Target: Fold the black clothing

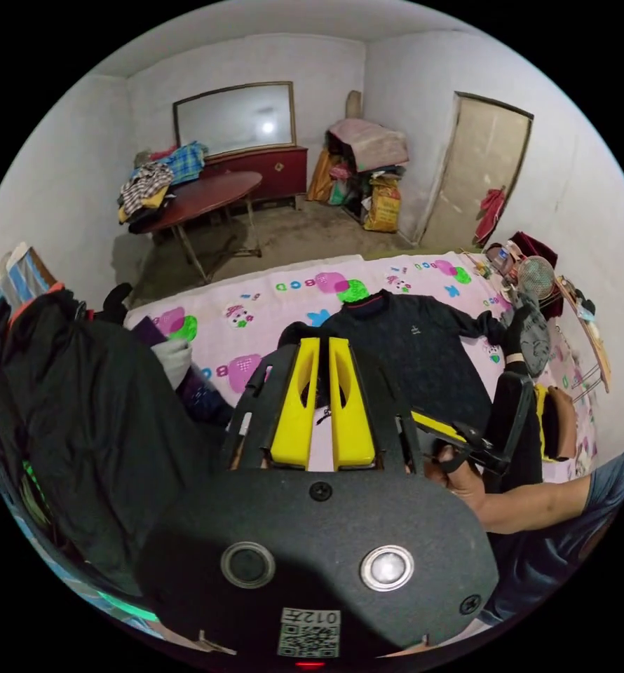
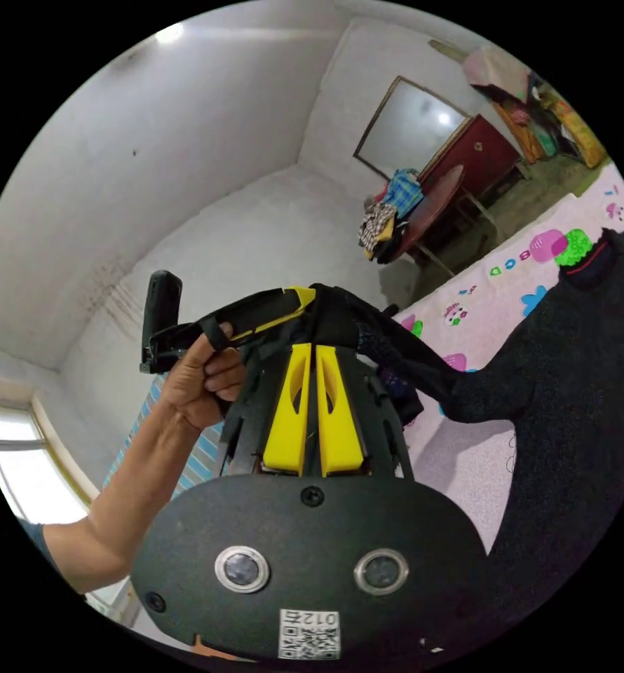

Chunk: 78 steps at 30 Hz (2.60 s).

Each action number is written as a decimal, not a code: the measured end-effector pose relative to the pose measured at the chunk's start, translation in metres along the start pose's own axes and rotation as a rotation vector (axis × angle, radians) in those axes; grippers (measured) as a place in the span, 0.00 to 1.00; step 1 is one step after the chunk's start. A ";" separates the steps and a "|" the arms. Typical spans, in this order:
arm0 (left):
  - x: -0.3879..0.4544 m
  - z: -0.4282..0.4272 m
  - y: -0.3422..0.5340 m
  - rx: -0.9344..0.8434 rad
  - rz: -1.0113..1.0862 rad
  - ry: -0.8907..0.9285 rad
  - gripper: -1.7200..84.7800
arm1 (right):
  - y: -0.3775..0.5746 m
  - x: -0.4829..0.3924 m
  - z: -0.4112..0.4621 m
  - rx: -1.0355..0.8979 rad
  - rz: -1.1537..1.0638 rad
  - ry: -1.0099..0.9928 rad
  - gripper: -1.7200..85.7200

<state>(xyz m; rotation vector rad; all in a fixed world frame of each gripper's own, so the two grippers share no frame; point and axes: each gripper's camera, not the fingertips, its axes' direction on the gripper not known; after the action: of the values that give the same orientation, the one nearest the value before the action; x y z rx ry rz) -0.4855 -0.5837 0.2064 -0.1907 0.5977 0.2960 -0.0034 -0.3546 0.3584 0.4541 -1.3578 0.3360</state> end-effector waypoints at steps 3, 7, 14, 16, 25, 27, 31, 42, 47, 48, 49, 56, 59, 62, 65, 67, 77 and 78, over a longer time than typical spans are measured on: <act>0.042 0.028 -0.027 -0.003 0.041 0.037 0.02 | -0.021 0.030 -0.050 0.074 0.048 0.009 0.01; 0.100 0.074 -0.064 -0.042 0.112 0.052 0.02 | -0.056 0.089 -0.118 0.141 0.135 -0.013 0.01; 0.218 0.195 -0.134 -0.075 0.212 0.125 0.03 | -0.114 0.213 -0.251 0.282 0.258 0.045 0.01; 0.244 0.227 -0.146 -0.077 0.197 0.154 0.03 | -0.126 0.248 -0.285 0.308 0.284 0.092 0.01; 0.184 0.299 -0.057 -0.117 -0.017 0.093 0.03 | -0.146 0.405 -0.379 0.119 0.518 0.225 0.02; 0.157 0.313 -0.019 -0.142 -0.080 -0.004 0.03 | -0.150 0.409 -0.385 0.090 0.487 0.238 0.02; 0.143 0.338 0.014 -0.211 -0.074 -0.082 0.04 | -0.160 0.413 -0.386 0.031 0.446 0.233 0.02; 0.159 0.403 0.014 -0.207 0.201 -0.354 0.06 | -0.180 0.410 -0.401 -0.012 0.333 0.389 0.09; 0.144 0.432 0.005 -0.234 0.217 -0.381 0.06 | -0.190 0.421 -0.389 -0.085 0.327 0.457 0.10; 0.138 0.436 0.004 -0.234 0.208 -0.393 0.05 | -0.191 0.423 -0.386 -0.101 0.329 0.465 0.10; 0.132 0.439 0.002 -0.231 0.199 -0.411 0.05 | -0.192 0.427 -0.381 -0.131 0.339 0.481 0.10; 0.082 0.432 -0.005 -0.136 0.022 -0.381 0.03 | -0.190 0.421 -0.370 -0.129 0.218 0.565 0.02; 0.051 0.450 -0.007 -0.229 -0.042 -0.321 0.03 | -0.180 0.434 -0.358 -0.219 0.228 0.593 0.01; 0.015 0.447 -0.017 -0.242 -0.124 -0.209 0.03 | -0.171 0.440 -0.362 -0.162 0.219 0.534 0.01; -0.025 0.434 -0.021 -0.203 -0.177 -0.084 0.04 | -0.165 0.444 -0.362 -0.150 0.233 0.501 0.01; -0.051 0.430 -0.024 -0.204 -0.209 -0.038 0.04 | -0.163 0.438 -0.357 -0.168 0.194 0.534 0.01; -0.187 0.456 -0.078 -0.195 -0.294 0.142 0.08 | -0.109 0.358 -0.296 -0.189 0.080 0.424 0.03; -0.201 0.464 -0.088 -0.201 -0.313 0.151 0.10 | -0.103 0.353 -0.282 -0.219 0.084 0.384 0.03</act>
<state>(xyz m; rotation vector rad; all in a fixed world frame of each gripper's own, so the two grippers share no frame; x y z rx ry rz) -0.3718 -0.5888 0.7074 -0.4979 0.6765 0.0370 0.3529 -0.3139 0.6518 0.1399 -1.0250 0.3202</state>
